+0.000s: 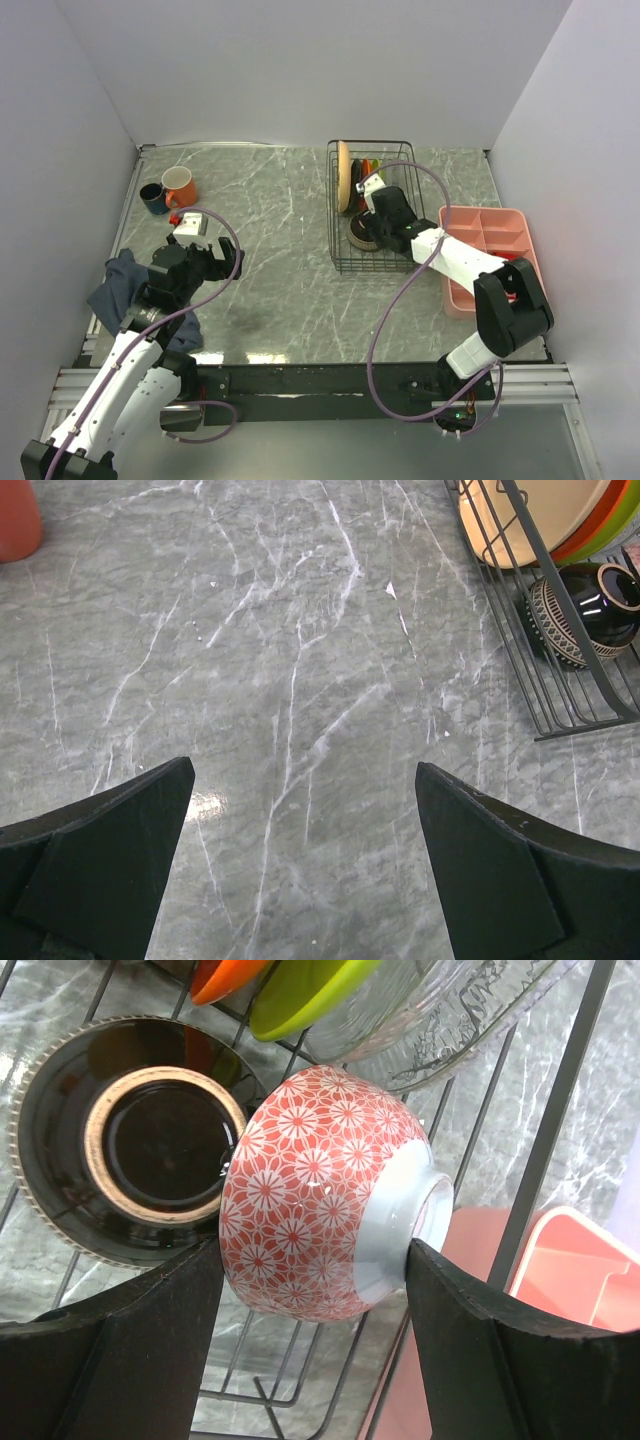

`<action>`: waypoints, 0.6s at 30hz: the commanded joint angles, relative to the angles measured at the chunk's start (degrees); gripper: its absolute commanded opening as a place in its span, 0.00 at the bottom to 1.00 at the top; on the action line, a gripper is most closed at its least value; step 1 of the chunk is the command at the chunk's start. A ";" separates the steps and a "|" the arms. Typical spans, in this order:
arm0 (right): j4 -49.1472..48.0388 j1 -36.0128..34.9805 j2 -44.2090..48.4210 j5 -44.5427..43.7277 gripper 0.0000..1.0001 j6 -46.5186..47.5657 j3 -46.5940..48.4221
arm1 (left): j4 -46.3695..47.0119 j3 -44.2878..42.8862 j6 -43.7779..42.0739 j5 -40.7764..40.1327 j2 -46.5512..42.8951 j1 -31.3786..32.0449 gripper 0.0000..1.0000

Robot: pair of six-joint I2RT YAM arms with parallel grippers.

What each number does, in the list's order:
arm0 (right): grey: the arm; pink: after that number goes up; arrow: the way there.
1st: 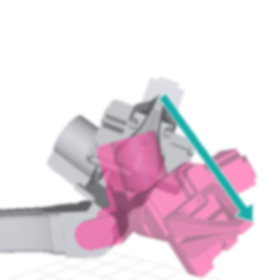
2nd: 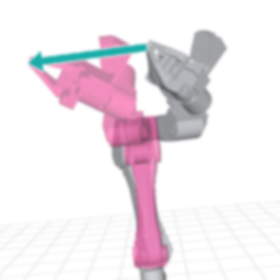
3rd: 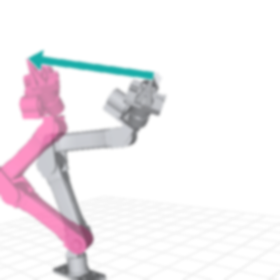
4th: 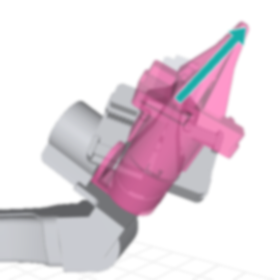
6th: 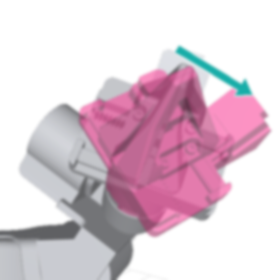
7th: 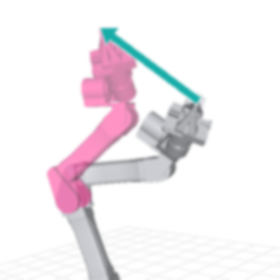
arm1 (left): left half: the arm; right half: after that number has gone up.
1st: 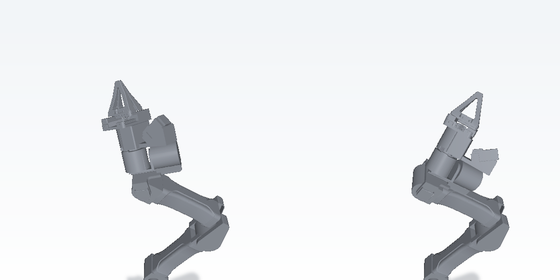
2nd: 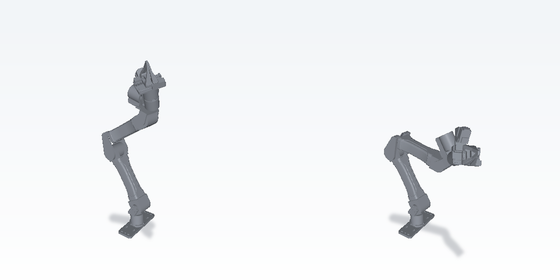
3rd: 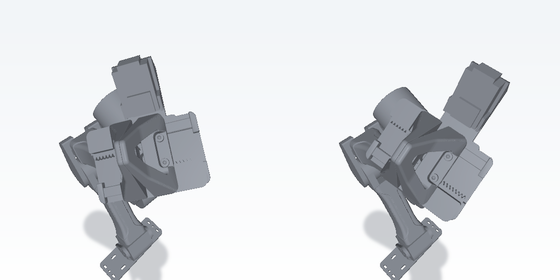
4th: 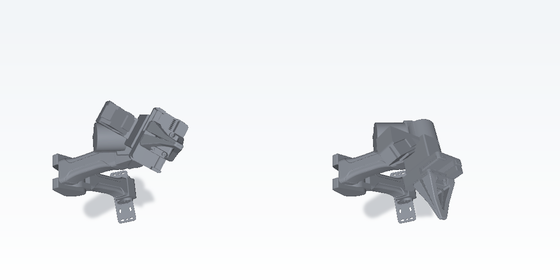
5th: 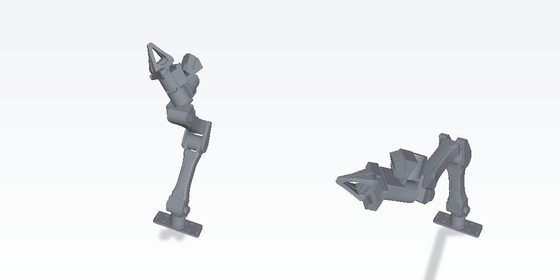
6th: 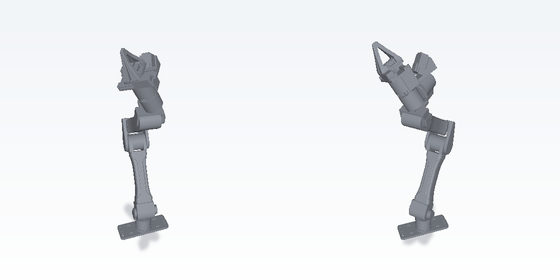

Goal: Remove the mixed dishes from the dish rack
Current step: Pick up the bowl from the dish rack.

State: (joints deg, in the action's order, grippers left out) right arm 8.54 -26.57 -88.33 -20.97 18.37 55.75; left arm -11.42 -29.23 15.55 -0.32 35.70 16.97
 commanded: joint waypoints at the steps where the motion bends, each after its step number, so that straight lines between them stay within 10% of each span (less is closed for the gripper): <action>1: -1.77 1.17 3.96 -0.39 0.41 -1.23 -0.20 | 1.84 -0.38 -0.79 -0.21 -0.55 0.25 0.99; 18: -0.98 1.25 8.18 8.05 0.38 -7.82 0.24 | 2.02 -0.39 -0.61 1.11 0.51 0.25 1.00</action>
State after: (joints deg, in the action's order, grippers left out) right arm 10.28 -25.76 -84.01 -14.52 13.13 55.55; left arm -11.42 -29.23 15.55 -0.12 35.88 16.97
